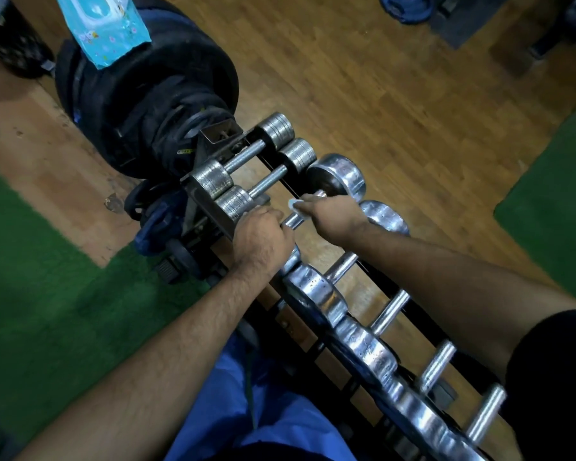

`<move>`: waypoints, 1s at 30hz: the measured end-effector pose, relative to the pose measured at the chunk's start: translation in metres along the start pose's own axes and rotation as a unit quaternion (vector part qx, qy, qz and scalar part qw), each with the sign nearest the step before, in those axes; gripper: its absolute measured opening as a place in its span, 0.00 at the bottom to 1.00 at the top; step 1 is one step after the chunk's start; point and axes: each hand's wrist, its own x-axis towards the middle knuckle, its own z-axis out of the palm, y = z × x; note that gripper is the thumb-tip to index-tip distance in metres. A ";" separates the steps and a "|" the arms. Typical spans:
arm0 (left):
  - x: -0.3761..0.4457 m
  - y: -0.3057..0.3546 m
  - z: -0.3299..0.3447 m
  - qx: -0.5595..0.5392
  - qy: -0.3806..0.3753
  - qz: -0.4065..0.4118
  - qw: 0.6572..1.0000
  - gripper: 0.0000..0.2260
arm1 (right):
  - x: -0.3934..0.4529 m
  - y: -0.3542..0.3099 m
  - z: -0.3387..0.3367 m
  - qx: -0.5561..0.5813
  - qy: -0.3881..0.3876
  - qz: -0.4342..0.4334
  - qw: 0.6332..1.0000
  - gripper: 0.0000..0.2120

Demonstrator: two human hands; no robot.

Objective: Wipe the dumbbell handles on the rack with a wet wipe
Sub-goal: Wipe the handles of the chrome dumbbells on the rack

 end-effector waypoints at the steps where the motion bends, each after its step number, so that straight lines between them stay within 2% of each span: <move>1: 0.000 0.001 -0.001 0.001 -0.005 -0.002 1.000 0.14 | -0.006 0.008 0.000 0.014 0.010 0.022 1.000 0.25; 4: -0.001 0.003 -0.004 0.003 -0.011 -0.006 1.000 0.12 | -0.009 0.004 0.007 0.014 0.040 0.091 0.995 0.27; 9: -0.002 0.003 -0.006 0.012 -0.020 0.001 1.000 0.12 | -0.015 0.003 0.017 0.047 0.052 0.057 0.996 0.28; 14: 0.001 0.001 -0.006 0.013 -0.028 0.004 1.000 0.13 | -0.018 -0.007 0.023 0.084 0.094 0.156 0.980 0.26; 17: 0.004 -0.003 -0.007 0.005 -0.039 -0.002 0.999 0.12 | -0.023 -0.022 0.024 0.120 0.140 0.211 0.960 0.20; 20: 0.005 -0.004 -0.010 -0.001 -0.055 -0.002 0.998 0.11 | -0.024 -0.034 0.030 0.199 0.179 0.323 0.908 0.15; 23: 0.006 -0.008 -0.011 0.001 -0.056 0.018 0.998 0.10 | -0.014 -0.051 0.029 0.394 0.243 0.420 0.781 0.15; 24: 0.007 -0.008 -0.012 0.004 -0.054 0.026 0.998 0.10 | -0.010 -0.055 0.027 0.423 0.252 0.446 0.748 0.15; 30: 0.009 -0.015 -0.012 0.000 -0.049 0.055 0.997 0.09 | 0.007 -0.066 0.013 0.465 0.219 0.541 0.666 0.16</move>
